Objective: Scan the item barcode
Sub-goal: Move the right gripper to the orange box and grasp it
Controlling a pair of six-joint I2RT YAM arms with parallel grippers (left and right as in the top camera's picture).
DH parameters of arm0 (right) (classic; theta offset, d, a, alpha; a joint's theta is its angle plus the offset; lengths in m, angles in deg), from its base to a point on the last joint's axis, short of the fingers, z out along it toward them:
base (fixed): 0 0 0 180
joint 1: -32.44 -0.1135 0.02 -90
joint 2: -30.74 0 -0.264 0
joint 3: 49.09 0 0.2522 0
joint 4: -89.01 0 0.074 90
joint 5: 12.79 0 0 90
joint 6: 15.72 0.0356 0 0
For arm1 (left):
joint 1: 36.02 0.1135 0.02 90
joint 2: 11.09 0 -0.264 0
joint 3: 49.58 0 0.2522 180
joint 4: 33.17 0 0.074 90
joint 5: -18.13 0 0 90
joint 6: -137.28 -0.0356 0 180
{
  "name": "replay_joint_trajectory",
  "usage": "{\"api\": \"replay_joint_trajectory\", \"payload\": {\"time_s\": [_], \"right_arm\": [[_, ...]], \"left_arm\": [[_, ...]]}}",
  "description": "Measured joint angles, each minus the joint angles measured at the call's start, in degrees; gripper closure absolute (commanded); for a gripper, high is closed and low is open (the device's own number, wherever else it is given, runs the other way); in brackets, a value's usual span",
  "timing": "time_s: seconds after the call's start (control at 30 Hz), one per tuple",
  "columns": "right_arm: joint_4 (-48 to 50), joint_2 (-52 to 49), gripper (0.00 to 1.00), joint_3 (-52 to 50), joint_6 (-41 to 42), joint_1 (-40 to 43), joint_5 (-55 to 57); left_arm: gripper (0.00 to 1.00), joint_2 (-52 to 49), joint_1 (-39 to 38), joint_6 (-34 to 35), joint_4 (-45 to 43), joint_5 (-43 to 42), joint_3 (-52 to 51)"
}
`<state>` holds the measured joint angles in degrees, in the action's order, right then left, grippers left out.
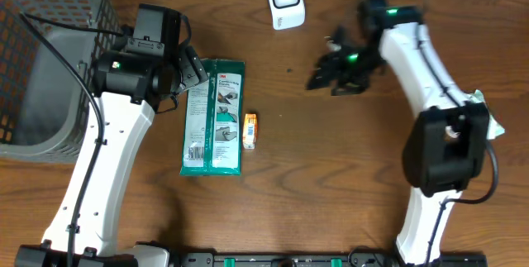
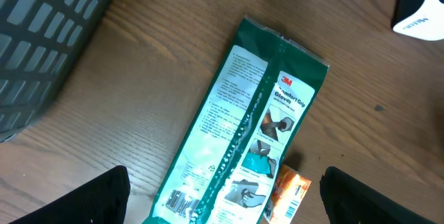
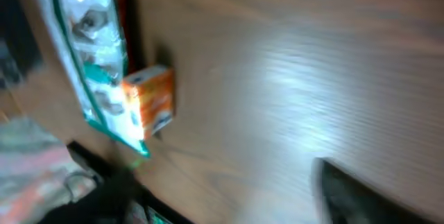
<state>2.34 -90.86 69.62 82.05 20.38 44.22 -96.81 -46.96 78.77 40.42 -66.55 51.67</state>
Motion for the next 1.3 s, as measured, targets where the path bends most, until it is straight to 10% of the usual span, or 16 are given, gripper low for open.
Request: {"api": "replay_joint_trajectory", "payload": {"time_s": [0.67, 1.3], "right_arm": [[9.8, 0.0, 0.25, 0.0, 25.3, -25.5, 16.0], [24.2, 0.1, 0.53, -11.3, 33.2, -28.4, 22.8]], "left_arm": [[0.12, 0.0, 0.0, 0.0, 0.0, 0.0, 0.0], [0.12, 0.0, 0.0, 0.0, 0.0, 0.0, 0.0]]}}
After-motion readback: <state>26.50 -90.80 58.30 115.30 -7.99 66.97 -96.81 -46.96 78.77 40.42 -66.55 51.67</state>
